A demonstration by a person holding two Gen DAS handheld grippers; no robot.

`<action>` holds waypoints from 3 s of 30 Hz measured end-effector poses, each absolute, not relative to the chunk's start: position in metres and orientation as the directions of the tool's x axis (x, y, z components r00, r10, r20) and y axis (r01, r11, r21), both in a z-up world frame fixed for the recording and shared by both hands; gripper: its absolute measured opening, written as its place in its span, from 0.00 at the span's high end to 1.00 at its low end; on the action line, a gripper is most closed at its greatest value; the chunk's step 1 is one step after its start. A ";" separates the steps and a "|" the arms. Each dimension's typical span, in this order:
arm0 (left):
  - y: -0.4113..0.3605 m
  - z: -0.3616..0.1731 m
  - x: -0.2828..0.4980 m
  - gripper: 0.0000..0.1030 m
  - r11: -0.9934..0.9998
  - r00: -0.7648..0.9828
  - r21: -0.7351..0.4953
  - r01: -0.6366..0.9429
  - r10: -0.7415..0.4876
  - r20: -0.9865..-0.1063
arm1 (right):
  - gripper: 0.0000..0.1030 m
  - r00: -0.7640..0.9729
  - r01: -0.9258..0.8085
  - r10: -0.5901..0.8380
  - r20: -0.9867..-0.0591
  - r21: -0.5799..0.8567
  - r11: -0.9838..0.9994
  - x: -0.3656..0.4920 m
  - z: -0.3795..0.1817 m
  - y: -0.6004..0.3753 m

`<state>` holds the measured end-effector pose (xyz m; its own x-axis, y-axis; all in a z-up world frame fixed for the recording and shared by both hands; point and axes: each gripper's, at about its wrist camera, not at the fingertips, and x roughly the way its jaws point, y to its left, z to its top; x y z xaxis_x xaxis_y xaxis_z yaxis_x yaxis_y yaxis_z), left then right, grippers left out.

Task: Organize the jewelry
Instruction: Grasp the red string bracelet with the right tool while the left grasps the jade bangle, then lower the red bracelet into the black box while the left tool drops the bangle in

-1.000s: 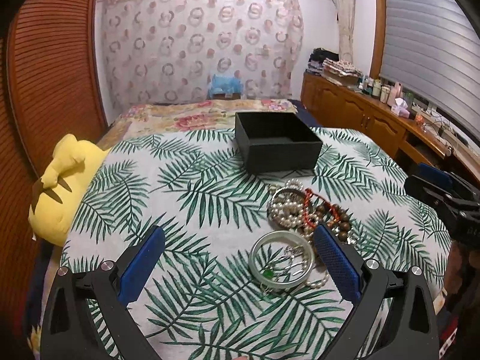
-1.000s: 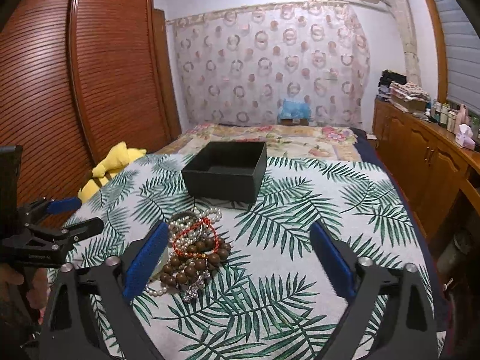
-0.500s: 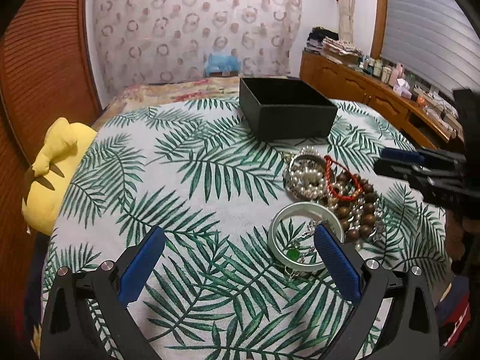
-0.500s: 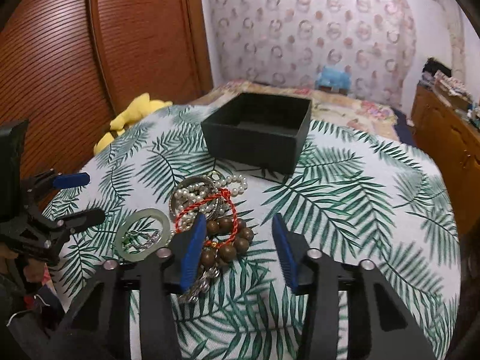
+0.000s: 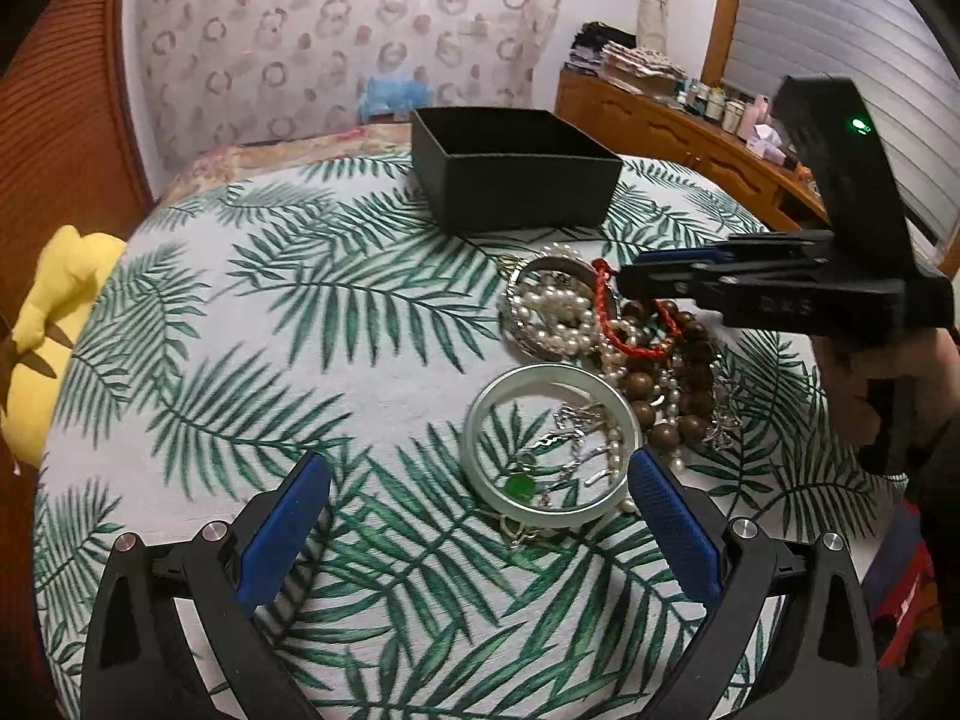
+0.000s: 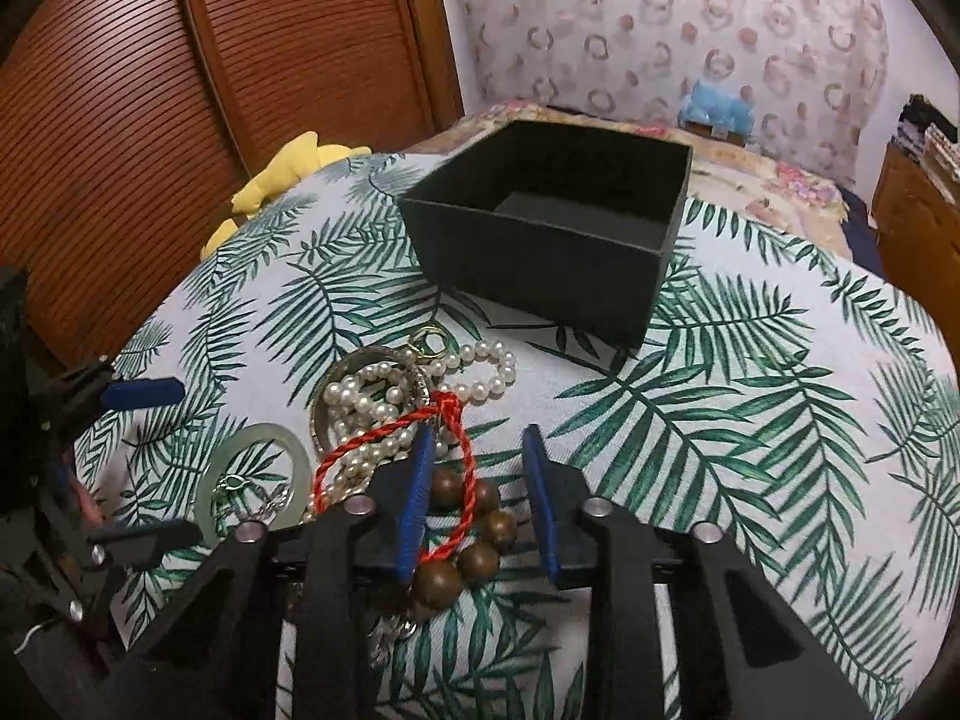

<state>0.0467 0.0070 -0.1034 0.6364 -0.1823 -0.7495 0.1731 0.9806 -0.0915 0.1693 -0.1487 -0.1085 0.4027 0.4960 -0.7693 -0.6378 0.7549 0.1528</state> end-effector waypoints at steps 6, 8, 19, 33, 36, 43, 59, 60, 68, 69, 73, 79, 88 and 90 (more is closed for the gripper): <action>0.000 -0.111 0.056 0.07 0.972 0.603 -0.121 0.204 -0.222 -0.766 | 0.96 0.403 -0.639 0.521 -0.753 0.176 0.749 0.165 -0.108 -0.156; -0.004 -0.113 0.059 0.07 0.970 0.597 -0.114 0.214 -0.223 -0.770 | 0.96 0.421 -0.640 0.532 -0.735 0.175 0.748 0.161 -0.103 -0.160; -0.016 -0.114 0.073 0.26 0.960 0.595 -0.090 0.264 -0.235 -0.768 | 0.96 0.505 -0.633 0.535 -0.677 0.131 0.763 0.139 -0.071 -0.187; -0.008 -0.086 0.073 0.33 0.961 0.667 -0.101 0.257 -0.252 -0.702 | 0.96 0.563 -0.638 0.530 -0.634 0.074 0.766 0.147 -0.037 -0.178; -0.006 -0.077 0.082 0.33 0.963 0.685 -0.092 0.253 -0.246 -0.686 | 0.96 0.578 -0.629 0.521 -0.627 0.065 0.775 0.160 -0.031 -0.173; 0.000 -0.054 0.106 0.33 0.966 0.719 -0.088 0.245 -0.242 -0.651 | 0.96 0.611 -0.586 0.507 -0.608 0.082 0.806 0.206 -0.016 -0.163; -0.005 -0.027 0.160 0.33 0.976 0.754 -0.047 0.212 -0.194 -0.628 | 0.87 0.516 -0.580 0.534 -0.670 0.185 0.793 0.276 -0.035 -0.125; -0.007 -0.028 0.163 0.33 0.976 0.752 -0.044 0.213 -0.193 -0.630 | 0.74 0.510 -0.572 0.538 -0.671 0.203 0.795 0.280 -0.038 -0.128; -0.023 -0.032 0.193 0.33 0.977 0.749 0.001 0.211 -0.161 -0.643 | 0.68 0.547 -0.535 0.511 -0.663 0.193 0.822 0.278 -0.041 -0.161; -0.026 -0.032 0.197 0.33 0.978 0.748 0.008 0.210 -0.155 -0.645 | 0.68 0.551 -0.529 0.511 -0.660 0.197 0.825 0.276 -0.042 -0.168; -0.034 -0.037 0.216 0.33 0.979 0.741 0.023 0.201 -0.137 -0.657 | 0.68 0.573 -0.513 0.491 -0.656 0.180 0.839 0.267 -0.047 -0.190; -0.048 -0.048 0.244 0.33 0.979 0.723 0.050 0.198 -0.111 -0.682 | 0.68 0.583 -0.500 0.485 -0.652 0.182 0.846 0.256 -0.056 -0.212; -0.057 -0.054 0.249 0.25 0.980 0.723 0.068 0.185 -0.089 -0.685 | 0.68 0.596 -0.503 0.492 -0.634 0.184 0.845 0.237 -0.058 -0.227; -0.057 -0.050 0.243 0.24 0.980 0.732 0.058 0.192 -0.104 -0.674 | 0.68 0.599 -0.501 0.498 -0.628 0.192 0.844 0.230 -0.059 -0.230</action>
<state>0.2429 -0.0566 -0.0503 0.7315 -0.1037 -0.6739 0.1924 0.9796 0.0580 0.2303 -0.2303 -0.0590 0.5986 0.4976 -0.6277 -0.5007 0.8441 0.1916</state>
